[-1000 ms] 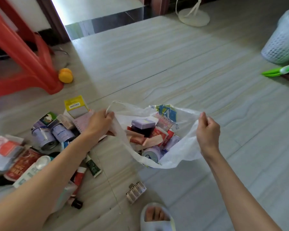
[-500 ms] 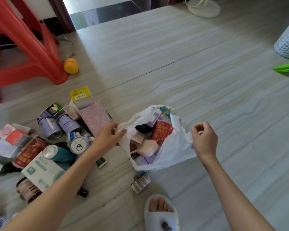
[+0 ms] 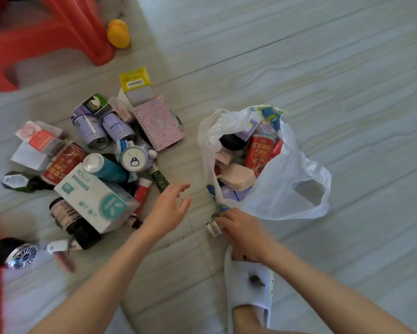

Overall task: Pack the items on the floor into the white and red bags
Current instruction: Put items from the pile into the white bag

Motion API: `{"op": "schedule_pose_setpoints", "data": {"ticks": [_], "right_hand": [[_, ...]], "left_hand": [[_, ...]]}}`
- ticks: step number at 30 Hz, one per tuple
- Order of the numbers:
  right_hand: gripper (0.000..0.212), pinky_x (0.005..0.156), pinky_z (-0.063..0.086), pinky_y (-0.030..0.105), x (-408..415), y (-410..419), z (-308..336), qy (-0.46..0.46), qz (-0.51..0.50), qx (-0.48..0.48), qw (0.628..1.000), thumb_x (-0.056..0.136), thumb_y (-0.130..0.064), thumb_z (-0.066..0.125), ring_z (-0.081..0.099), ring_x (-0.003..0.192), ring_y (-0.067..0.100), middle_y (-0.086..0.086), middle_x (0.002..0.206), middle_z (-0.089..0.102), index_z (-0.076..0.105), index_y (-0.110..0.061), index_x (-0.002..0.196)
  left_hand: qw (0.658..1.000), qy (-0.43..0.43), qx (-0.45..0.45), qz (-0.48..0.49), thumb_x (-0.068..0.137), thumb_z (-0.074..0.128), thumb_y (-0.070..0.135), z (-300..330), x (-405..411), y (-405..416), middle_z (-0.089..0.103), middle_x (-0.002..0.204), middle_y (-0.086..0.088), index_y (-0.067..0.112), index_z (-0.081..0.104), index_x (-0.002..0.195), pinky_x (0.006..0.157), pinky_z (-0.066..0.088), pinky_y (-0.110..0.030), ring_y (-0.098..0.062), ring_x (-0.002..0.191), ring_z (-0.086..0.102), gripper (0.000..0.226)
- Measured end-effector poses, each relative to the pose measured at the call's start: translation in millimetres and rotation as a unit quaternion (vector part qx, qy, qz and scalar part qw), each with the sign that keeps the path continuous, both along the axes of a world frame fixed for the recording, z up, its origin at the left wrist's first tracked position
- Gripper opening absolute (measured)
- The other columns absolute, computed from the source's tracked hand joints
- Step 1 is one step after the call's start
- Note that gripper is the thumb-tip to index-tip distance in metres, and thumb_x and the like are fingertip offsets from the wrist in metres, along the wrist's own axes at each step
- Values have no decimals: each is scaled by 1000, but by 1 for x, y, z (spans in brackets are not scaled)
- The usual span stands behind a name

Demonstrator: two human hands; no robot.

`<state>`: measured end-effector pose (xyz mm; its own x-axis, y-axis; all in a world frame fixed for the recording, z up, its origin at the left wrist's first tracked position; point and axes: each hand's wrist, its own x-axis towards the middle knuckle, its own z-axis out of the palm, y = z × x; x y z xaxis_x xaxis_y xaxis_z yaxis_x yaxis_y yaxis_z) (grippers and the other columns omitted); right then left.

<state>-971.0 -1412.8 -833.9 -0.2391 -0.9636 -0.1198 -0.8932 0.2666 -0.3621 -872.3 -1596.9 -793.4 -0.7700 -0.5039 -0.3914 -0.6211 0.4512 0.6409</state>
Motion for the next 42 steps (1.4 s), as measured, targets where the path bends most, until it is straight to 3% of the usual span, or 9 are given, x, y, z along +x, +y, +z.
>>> {"op": "schedule_pose_setpoints", "data": {"ticks": [2,4,10,18,24,29,33,37,42], "right_hand": [[58,57,51,20,10,-4,-13,35,24,93,995,23,-21,80,65,67,17,0,81,69,69,-16,80],[58,59,52,24,18,-8,-21,75,3,100,992,19,-16,79,64,66,20,2,76,67,68,-14,76],[14,67,41,33,26,-9,-30,92,-33,8,995,66,-13,58,61,67,24,3,78,66,65,-14,78],[47,86,44,27,-1,-12,60,-73,-129,-190,971,78,-28,63,51,98,18,11,108,59,51,-7,118],[52,98,34,38,-58,-33,79,32,-314,-145,938,83,-37,51,46,115,29,12,124,54,51,-7,126],[38,94,35,22,-36,-77,102,3,-165,-156,974,85,-25,47,50,105,22,16,112,59,59,-1,111],[36,79,54,34,-13,-127,114,-7,11,-59,998,88,-26,47,60,96,27,13,109,59,58,-3,114],[51,95,43,38,3,-193,103,2,60,61,996,90,-23,55,44,118,27,11,131,43,36,-8,135],[76,99,36,39,17,-259,61,7,12,103,995,84,-33,63,37,124,34,13,143,30,21,-8,143]], "left_hand": [[992,-83,-29,-86,93,48,20,-30,30,10,37,144,-6,14,37,139,106,26,-25,-19,132,36,48],[975,-170,-30,-144,93,46,19,-54,57,15,17,154,-9,15,22,145,112,16,-27,-23,141,19,57],[933,-284,-23,-221,95,38,17,-74,83,17,-19,154,-6,22,4,148,116,14,-40,-29,143,-9,63],[933,-295,-16,-205,96,31,9,-67,73,24,-20,154,-9,17,4,148,116,13,-43,-33,142,-12,59],[964,-238,11,-119,95,35,15,-57,74,29,9,155,-13,12,35,139,113,23,-37,-27,143,12,44],[999,-35,-25,21,92,43,8,-33,71,24,53,125,-9,10,57,118,89,43,-33,-25,113,52,30],[971,133,-166,113,86,45,14,-4,77,-2,56,89,-3,11,60,94,68,46,-29,-18,79,54,18],[921,24,-232,313,82,52,19,11,93,-42,51,112,-12,11,50,113,83,39,-41,-29,103,47,32],[869,-75,8,490,77,62,53,1,90,-72,17,147,-18,15,6,144,104,28,-48,-36,130,24,96]]}}
